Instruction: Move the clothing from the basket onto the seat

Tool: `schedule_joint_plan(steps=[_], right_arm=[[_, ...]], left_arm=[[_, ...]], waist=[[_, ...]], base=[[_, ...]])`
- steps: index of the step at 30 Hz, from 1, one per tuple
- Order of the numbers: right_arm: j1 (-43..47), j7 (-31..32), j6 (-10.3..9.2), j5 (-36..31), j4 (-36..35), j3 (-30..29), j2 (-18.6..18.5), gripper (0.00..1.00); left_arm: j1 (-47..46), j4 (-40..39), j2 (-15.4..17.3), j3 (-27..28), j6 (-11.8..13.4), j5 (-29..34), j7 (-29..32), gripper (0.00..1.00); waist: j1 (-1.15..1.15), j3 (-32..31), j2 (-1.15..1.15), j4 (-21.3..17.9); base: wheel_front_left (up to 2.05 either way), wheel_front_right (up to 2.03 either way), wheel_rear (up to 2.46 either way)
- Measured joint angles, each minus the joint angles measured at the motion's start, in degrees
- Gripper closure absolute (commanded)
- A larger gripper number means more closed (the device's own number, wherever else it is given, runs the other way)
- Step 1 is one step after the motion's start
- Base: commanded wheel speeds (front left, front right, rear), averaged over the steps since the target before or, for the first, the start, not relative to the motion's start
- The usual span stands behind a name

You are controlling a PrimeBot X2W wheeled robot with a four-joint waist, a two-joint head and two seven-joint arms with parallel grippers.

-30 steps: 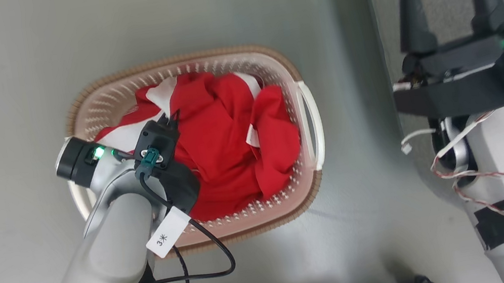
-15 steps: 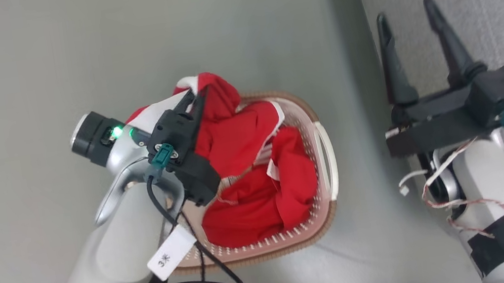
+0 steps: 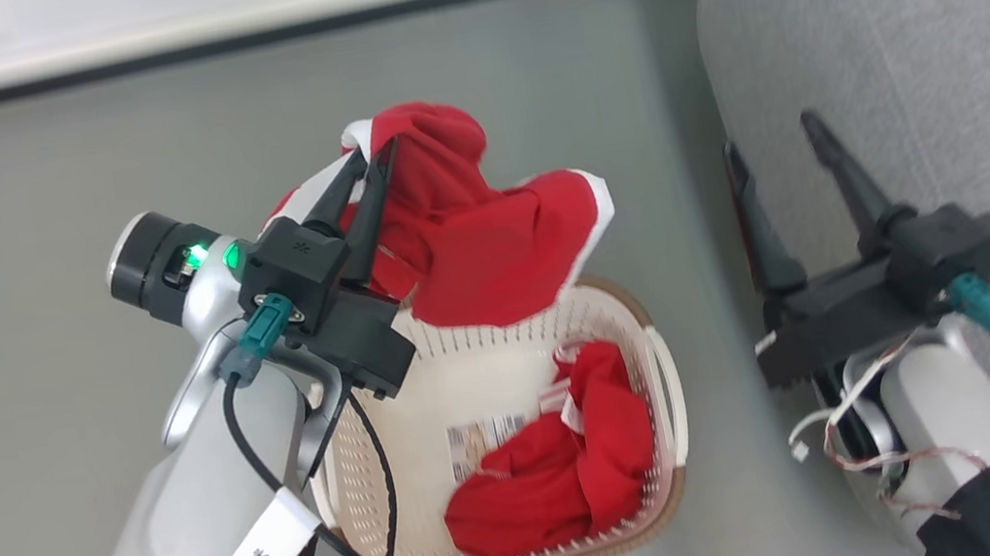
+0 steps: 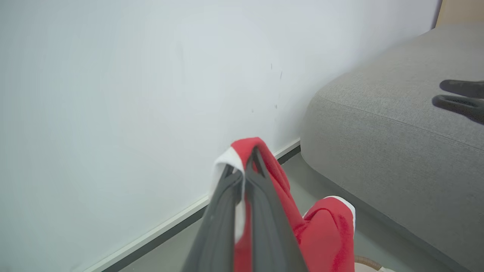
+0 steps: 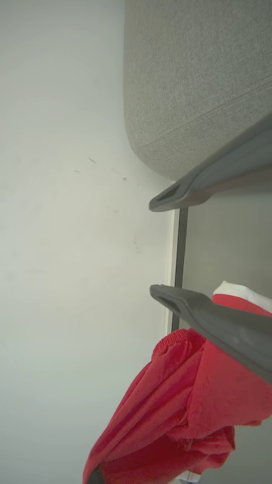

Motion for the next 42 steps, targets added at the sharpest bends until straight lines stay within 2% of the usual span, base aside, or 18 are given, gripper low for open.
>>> schedule_joint_plan(steps=[9,13,23,34,42], right_arm=[[2.1,0.0,2.40,0.5,3.7,1.6,0.2,0.00],[2.0,0.0,4.10,0.5,5.4,2.6,0.2,0.00],[2.1,0.0,7.10,0.9,9.3,8.3,0.5,0.00],[6.4,0.0,8.09,3.0,9.3,15.7,0.8,0.00],[1.3,0.0,8.10,3.6,11.9,21.5,0.8,0.00]], left_arm=[[0.1,-2.9,1.2,-0.5,-0.4,-1.9,0.0,1.00],[0.0,-3.2,1.2,-1.7,-0.4,-3.5,0.0,1.00],[0.0,-1.7,0.3,-3.9,-0.4,-6.7,1.9,1.00],[1.3,-5.6,-0.3,-6.1,-0.4,-8.0,5.4,1.00],[1.3,-8.1,-0.5,-6.8,-0.4,-9.6,8.7,1.00]], waist=[[0.00,-8.1,0.00,0.6],[-0.01,-11.4,0.00,0.6],[0.00,-19.4,0.00,0.5],[0.00,-26.7,0.00,0.2],[0.01,-27.9,0.01,0.7]], base=[[0.00,0.00,0.00],[0.00,0.00,0.00],[0.00,0.00,0.00],[0.00,0.00,0.00],[0.00,0.00,0.00]])
